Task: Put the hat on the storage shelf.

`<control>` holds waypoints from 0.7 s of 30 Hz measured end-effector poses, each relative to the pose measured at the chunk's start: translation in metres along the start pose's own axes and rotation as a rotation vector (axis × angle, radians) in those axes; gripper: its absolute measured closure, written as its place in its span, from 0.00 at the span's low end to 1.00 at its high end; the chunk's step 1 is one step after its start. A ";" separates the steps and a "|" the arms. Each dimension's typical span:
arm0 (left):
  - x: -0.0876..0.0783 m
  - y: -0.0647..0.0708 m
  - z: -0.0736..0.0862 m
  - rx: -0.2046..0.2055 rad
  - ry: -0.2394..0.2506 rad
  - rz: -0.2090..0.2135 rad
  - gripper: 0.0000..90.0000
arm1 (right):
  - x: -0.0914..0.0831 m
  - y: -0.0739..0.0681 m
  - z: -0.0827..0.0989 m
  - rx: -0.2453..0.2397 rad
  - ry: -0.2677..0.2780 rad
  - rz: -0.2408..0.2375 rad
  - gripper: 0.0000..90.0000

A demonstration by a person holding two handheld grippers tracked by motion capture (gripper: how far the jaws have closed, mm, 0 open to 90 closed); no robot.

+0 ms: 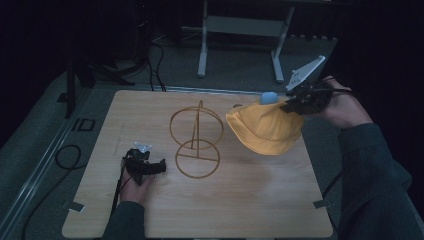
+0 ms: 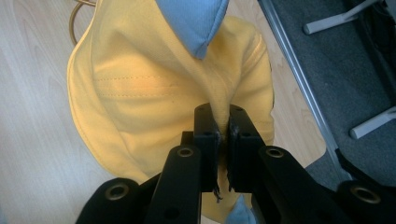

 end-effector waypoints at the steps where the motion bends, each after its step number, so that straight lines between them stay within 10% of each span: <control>1: 0.000 0.000 0.000 0.000 0.000 0.000 0.01 | -0.001 0.000 -0.001 -0.002 0.005 0.003 0.94; 21: 0.000 0.000 0.000 0.002 -0.001 0.001 0.01 | -0.011 0.001 -0.018 -0.008 0.046 0.029 0.94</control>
Point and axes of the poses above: each handheld gripper's, and its own axes: x roughly forward along the jaws, z roughly out of its underside, y roughly to its right, the point moved 8 cm from there along x, roughly forward along the jaws, and after that the axes turned 12 degrees about -y, right-handed, at the moved point
